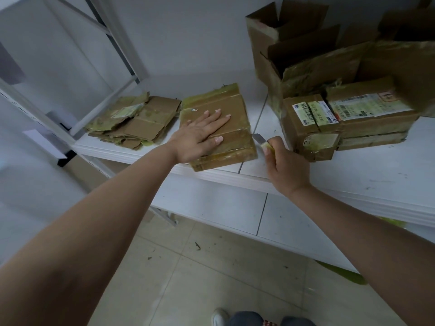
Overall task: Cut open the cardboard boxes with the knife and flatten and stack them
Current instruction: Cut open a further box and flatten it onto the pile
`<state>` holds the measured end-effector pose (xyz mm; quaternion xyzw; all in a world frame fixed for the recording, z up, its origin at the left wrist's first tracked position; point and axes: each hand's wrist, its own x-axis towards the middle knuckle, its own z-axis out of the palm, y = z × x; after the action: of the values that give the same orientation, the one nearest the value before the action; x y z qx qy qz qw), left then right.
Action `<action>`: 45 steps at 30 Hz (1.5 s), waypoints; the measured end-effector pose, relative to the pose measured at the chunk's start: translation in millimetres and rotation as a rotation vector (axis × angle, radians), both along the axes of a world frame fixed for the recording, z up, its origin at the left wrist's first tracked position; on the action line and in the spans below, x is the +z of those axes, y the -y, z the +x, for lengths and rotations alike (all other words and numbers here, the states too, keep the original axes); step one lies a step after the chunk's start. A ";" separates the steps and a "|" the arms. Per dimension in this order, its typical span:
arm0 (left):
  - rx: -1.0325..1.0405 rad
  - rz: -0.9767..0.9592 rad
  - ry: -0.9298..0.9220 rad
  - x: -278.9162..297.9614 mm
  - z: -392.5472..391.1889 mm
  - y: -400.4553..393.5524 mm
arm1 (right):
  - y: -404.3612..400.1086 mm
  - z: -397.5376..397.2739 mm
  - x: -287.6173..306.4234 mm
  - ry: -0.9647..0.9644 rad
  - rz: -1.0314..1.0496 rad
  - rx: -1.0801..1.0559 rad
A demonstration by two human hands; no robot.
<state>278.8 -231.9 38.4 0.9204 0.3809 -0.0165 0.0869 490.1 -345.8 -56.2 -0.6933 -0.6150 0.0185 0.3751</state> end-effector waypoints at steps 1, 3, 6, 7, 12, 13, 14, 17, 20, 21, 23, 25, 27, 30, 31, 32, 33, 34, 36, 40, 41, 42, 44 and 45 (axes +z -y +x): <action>0.000 0.001 0.001 0.2 0.1 0.1 | -0.1 -0.1 0.0 0.004 0.001 0.002; -0.005 0.005 0.001 0.2 0.3 0.3 | -0.7 -0.1 -0.7 0.033 -0.012 0.006; -0.009 0.010 0.000 -0.3 0.9 -0.2 | -1.7 0.8 -1.5 0.096 -0.065 -0.001; -0.010 0.010 -0.001 -0.2 1.1 -0.2 | -1.5 1.1 -1.3 0.113 -0.071 -0.004; -0.019 -0.001 -0.007 0.2 1.8 -0.2 | 1.5 4.8 0.5 0.218 -0.136 0.007; -0.020 -0.003 -0.006 0.3 1.7 -0.1 | 1.9 5.5 0.4 0.230 -0.145 0.014; -0.020 -0.007 -0.005 0.5 1.6 -0.4 | 2.3 6.0 0.3 0.241 -0.155 0.022; -0.020 -0.022 -0.003 1.4 0.9 -1.3 | 3.2 7.8 -0.6 0.271 -0.191 0.057; -0.023 -0.026 -0.005 1.6 0.1 -2.4 | 1.6 9.7 -1.6 0.289 -0.224 0.077; -0.023 -0.024 -0.007 1.6 0.0 -2.6 | 1.0 10.1 -1.7 0.291 -0.231 0.081; -0.022 -0.028 -0.012 2.2 -0.2 -2.3 | 0.7 10.5 -2.3 0.292 -0.238 0.089; -0.019 -0.041 -0.008 3.4 -0.1 -1.9 | 1.1 10.7 -3.1 0.304 -0.239 0.091; -0.016 -0.048 -0.010 4.4 0.8 -1.2 | 2.4 10.4 -3.3 0.342 -0.253 0.088; -0.008 -0.065 -0.034 6.1 1.5 -0.8 | 5.2 8.6 -1.9 0.397 -0.286 0.066; -0.005 -0.077 -0.044 7.1 1.8 -0.7 | 5.9 8.2 -1.0 0.407 -0.292 0.062; -0.003 -0.090 -0.052 8.1 2.1 -1.3 | 6.7 7.9 0.0 0.413 -0.298 0.060; 0.001 -0.100 -0.057 9.4 2.7 -1.9 | 7.7 7.8 0.6 0.418 -0.302 0.054; 0.006 -0.111 -0.061 10.6 3.5 -2.5 | 8.8 7.8 0.7 0.422 -0.303 0.046; 0.018 -0.134 -0.063 13.1 4.1 -2.8 | 12.8 8.5 0.4 0.411 -0.261 0.033; 0.032 -0.143 0.084 18.8 -2.6 0.1 | 23.0 10.1 -8.3 0.228 -0.014 0.023; 0.036 -0.104 0.125 20.2 -6.1 -0.7 | 24.1 10.6 -9.8 0.187 0.005 0.021; 0.036 -0.062 0.137 21.0 -10.3 -2.5 | 24.2 10.2 -10.7 0.169 0.002 0.015; 0.031 -0.040 0.112 18.9 -19.8 -5.1 | 20.6 7.8 -11.2 0.203 0.037 -0.020; 0.031 -0.058 0.105 16.0 -23.7 -5.6 | 17.8 5.4 -9.0 0.230 0.087 -0.028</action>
<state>255.1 -226.4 54.3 0.9110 0.3896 0.0221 0.1339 495.6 -363.5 -65.2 -0.6824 -0.6446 -0.0931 0.3318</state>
